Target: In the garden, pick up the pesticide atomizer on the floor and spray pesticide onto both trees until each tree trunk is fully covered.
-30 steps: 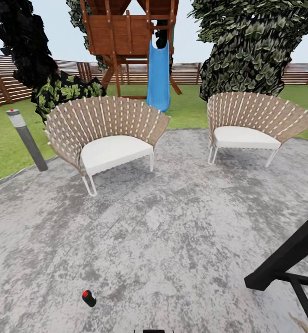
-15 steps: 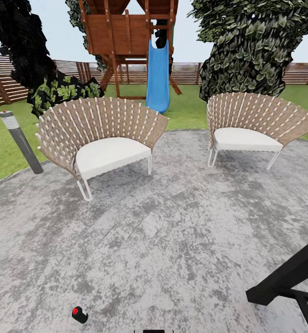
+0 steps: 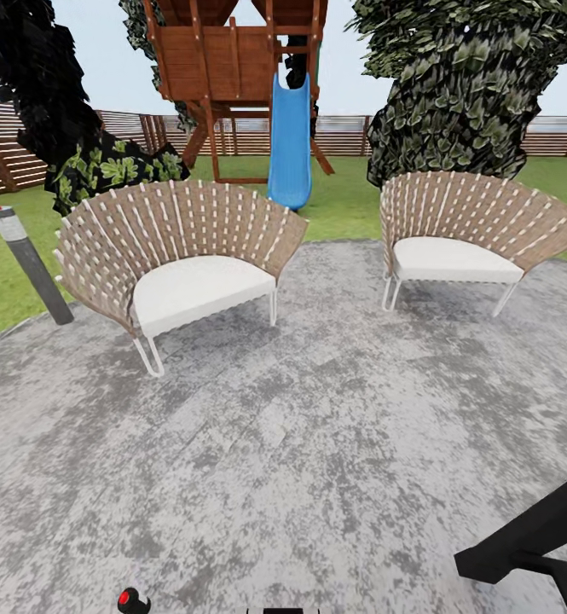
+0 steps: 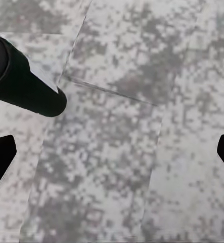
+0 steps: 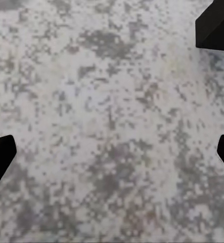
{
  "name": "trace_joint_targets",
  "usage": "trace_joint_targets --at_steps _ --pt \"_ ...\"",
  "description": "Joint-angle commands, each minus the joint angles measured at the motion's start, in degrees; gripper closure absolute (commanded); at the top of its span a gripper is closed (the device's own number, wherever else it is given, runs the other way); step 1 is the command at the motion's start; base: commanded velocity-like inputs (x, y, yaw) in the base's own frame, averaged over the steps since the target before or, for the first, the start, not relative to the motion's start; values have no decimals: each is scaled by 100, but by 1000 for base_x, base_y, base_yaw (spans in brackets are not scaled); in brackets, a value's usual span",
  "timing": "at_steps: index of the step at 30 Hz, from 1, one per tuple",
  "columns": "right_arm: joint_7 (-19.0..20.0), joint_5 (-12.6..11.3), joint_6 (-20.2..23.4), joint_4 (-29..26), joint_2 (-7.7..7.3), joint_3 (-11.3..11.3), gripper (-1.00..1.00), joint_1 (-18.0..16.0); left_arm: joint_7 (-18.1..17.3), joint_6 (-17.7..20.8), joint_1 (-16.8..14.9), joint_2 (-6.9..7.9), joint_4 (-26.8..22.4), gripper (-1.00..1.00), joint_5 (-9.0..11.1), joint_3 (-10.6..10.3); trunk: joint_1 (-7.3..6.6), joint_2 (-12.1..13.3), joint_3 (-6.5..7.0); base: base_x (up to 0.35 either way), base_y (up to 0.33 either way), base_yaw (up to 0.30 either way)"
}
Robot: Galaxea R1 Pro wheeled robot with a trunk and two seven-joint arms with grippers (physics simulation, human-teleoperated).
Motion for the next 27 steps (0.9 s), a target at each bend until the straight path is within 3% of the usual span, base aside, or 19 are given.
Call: trace_joint_targets --at_steps 1,27 --pt "0 4 -15 1 0 -3 -100 -1 7 -19 -2 -1 5 -100 -1 6 2 -1 -4 266 -63 0" --pt "-4 6 -15 1 0 -3 -100 -1 7 -17 -2 -1 6 -100 -4 6 2 -1 -4 100 -39 0"
